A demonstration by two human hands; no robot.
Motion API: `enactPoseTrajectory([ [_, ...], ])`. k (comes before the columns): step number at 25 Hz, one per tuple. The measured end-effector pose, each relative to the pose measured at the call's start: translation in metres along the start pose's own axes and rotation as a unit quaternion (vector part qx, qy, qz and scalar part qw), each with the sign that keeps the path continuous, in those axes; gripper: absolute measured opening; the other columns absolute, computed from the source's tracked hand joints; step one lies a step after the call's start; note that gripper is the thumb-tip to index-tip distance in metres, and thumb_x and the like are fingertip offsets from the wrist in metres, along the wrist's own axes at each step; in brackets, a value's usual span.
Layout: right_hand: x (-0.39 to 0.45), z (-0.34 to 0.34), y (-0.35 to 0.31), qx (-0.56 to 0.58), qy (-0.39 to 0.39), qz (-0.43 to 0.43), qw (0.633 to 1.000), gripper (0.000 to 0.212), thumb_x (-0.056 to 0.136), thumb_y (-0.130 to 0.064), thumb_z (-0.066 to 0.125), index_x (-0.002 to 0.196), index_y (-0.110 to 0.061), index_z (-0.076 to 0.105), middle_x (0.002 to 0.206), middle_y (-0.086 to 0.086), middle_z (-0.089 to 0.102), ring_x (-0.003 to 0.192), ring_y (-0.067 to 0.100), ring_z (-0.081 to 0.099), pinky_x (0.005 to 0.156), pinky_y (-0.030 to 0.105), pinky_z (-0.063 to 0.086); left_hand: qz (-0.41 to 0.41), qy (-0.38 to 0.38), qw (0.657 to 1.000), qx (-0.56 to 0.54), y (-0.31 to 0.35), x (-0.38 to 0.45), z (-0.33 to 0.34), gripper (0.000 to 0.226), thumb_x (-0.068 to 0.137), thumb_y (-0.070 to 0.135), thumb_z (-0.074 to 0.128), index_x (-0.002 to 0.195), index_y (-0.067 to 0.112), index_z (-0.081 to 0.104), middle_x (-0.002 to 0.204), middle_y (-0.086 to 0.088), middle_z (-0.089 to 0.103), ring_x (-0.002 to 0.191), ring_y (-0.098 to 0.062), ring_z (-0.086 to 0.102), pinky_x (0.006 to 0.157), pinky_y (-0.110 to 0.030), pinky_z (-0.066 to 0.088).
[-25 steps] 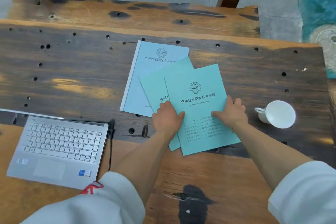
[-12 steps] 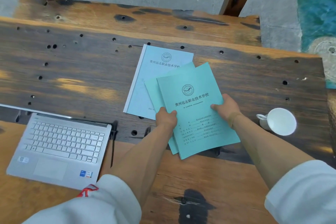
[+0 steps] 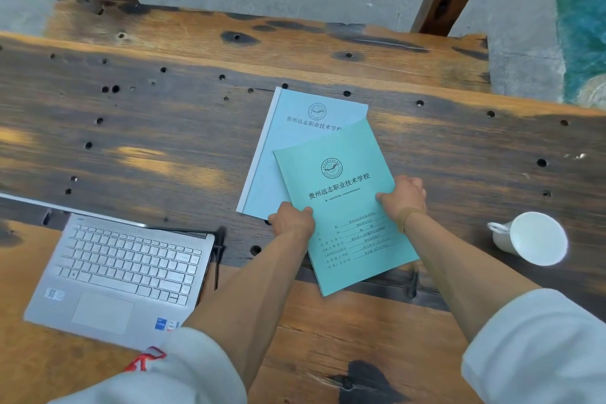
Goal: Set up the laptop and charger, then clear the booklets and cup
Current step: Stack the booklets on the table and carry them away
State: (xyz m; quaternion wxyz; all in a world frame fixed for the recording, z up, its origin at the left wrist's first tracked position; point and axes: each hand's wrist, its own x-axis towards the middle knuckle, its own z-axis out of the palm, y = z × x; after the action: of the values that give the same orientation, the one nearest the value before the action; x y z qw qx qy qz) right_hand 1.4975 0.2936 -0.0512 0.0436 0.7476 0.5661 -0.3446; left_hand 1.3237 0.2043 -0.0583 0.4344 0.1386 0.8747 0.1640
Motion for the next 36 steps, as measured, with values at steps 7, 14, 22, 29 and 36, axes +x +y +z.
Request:
enactPoseTrajectory([
  [7, 0.001, -0.012, -0.001, 0.078, -0.032, 0.042, 0.996, 0.042, 0.083, -0.02, 0.065, 0.113, -0.02, 0.035, 0.111, 0.009, 0.063, 0.108, 0.034, 0.057, 0.085, 0.043, 0.05, -0.037, 0.004, 0.992, -0.118, 0.006, -0.013, 0.01, 0.032, 0.095, 0.029, 0.05, 0.125, 0.021, 0.039, 0.119, -0.011, 0.047, 0.105, -0.034, 0.054, 0.089, -0.047, 0.051],
  [14, -0.006, -0.021, -0.011, 0.147, -0.165, 0.049, 0.974, 0.037, 0.079, -0.005, 0.077, 0.115, -0.006, 0.066, 0.112, 0.011, 0.071, 0.101, 0.029, 0.067, 0.09, 0.042, 0.055, 0.059, 0.032, 0.995, -0.069, 0.01, -0.005, -0.019, 0.013, 0.097, 0.027, 0.043, 0.105, 0.03, 0.034, 0.109, -0.009, 0.058, 0.094, -0.03, 0.056, 0.085, -0.045, 0.05],
  [22, -0.007, 0.03, -0.065, 0.192, -0.094, 0.034, 0.976, 0.038, 0.075, -0.018, 0.08, 0.11, -0.011, 0.068, 0.113, 0.007, 0.072, 0.098, 0.025, 0.068, 0.089, 0.042, 0.056, 0.136, 0.063, 0.989, -0.012, 0.045, 0.059, -0.076, 0.025, 0.097, 0.022, 0.047, 0.122, 0.023, 0.042, 0.124, -0.009, 0.054, 0.108, -0.031, 0.054, 0.088, -0.042, 0.047],
  [29, 0.005, 0.04, -0.084, 0.166, -0.011, 0.089, 0.982, 0.083, 0.066, -0.019, 0.087, 0.134, -0.009, 0.039, 0.136, 0.015, 0.046, 0.122, 0.036, 0.05, 0.1, 0.047, 0.046, 0.122, 0.079, 0.987, 0.063, 0.047, 0.074, -0.071, 0.051, 0.089, 0.039, 0.06, 0.132, 0.034, 0.033, 0.131, -0.008, 0.035, 0.121, -0.029, 0.034, 0.1, -0.045, 0.029],
  [36, 0.062, 0.065, -0.066, 0.311, -0.078, 0.142, 0.936, 0.099, 0.029, -0.036, 0.086, 0.117, -0.005, 0.056, 0.122, 0.017, 0.062, 0.099, 0.036, 0.067, 0.088, 0.052, 0.055, 0.025, 0.012, 0.999, 0.015, 0.055, 0.083, -0.079, 0.073, 0.065, 0.043, 0.078, 0.127, 0.023, 0.046, 0.129, -0.008, 0.052, 0.121, -0.031, 0.045, 0.102, -0.045, 0.041],
])
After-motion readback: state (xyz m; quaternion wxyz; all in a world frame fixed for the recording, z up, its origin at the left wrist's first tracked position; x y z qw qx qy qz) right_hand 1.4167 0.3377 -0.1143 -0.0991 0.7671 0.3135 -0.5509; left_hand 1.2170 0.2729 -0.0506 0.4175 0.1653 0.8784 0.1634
